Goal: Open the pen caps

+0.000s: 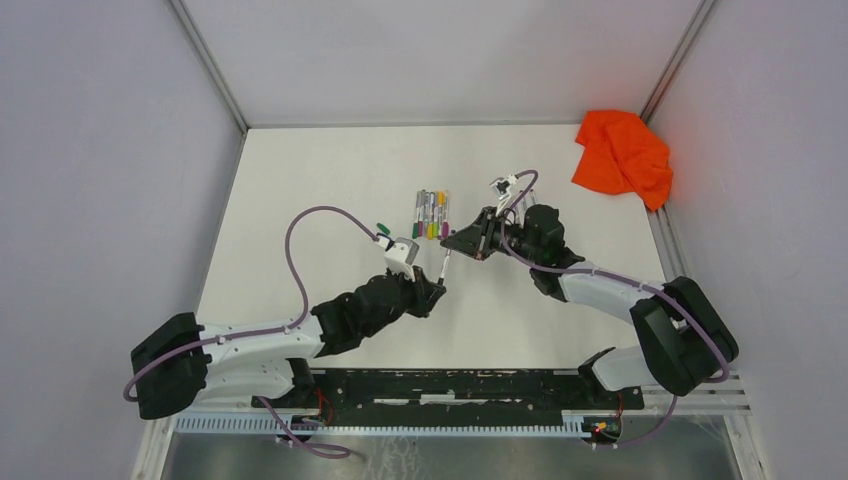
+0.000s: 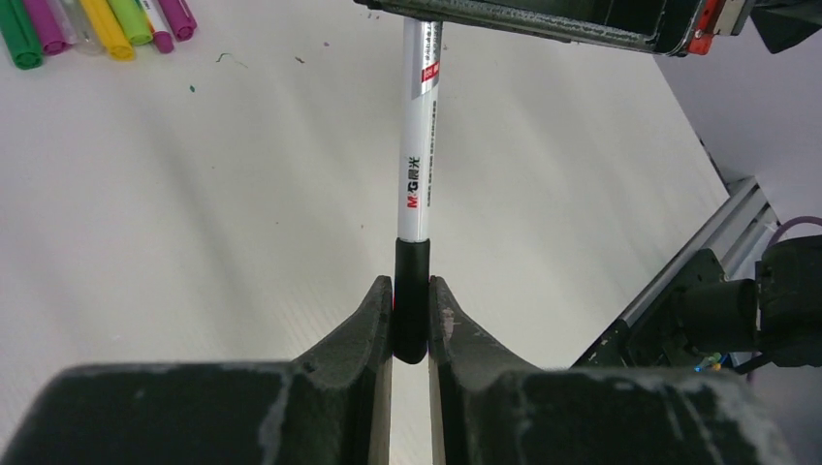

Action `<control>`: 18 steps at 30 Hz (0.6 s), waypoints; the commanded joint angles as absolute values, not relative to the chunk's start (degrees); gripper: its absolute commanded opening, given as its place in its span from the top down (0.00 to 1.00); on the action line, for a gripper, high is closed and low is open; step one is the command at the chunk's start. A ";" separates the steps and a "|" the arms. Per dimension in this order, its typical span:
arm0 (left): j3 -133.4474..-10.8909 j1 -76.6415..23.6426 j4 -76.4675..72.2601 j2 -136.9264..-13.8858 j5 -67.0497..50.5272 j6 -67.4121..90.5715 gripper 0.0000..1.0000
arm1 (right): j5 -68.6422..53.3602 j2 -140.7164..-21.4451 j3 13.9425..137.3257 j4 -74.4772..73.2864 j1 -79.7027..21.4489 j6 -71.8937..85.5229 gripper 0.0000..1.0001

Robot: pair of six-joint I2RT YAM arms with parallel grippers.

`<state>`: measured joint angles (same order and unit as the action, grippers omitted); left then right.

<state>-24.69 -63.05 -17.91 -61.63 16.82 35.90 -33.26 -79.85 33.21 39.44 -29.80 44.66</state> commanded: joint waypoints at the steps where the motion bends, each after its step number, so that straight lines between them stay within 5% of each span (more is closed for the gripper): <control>1: -27.17 -64.99 -12.00 -63.38 20.85 35.70 0.98 | -19.00 -79.43 36.69 35.43 -27.45 33.24 1.00; 18: -36.30 -69.96 6.62 -71.09 42.92 45.67 0.98 | -7.23 -85.67 50.15 17.22 -28.38 22.57 1.00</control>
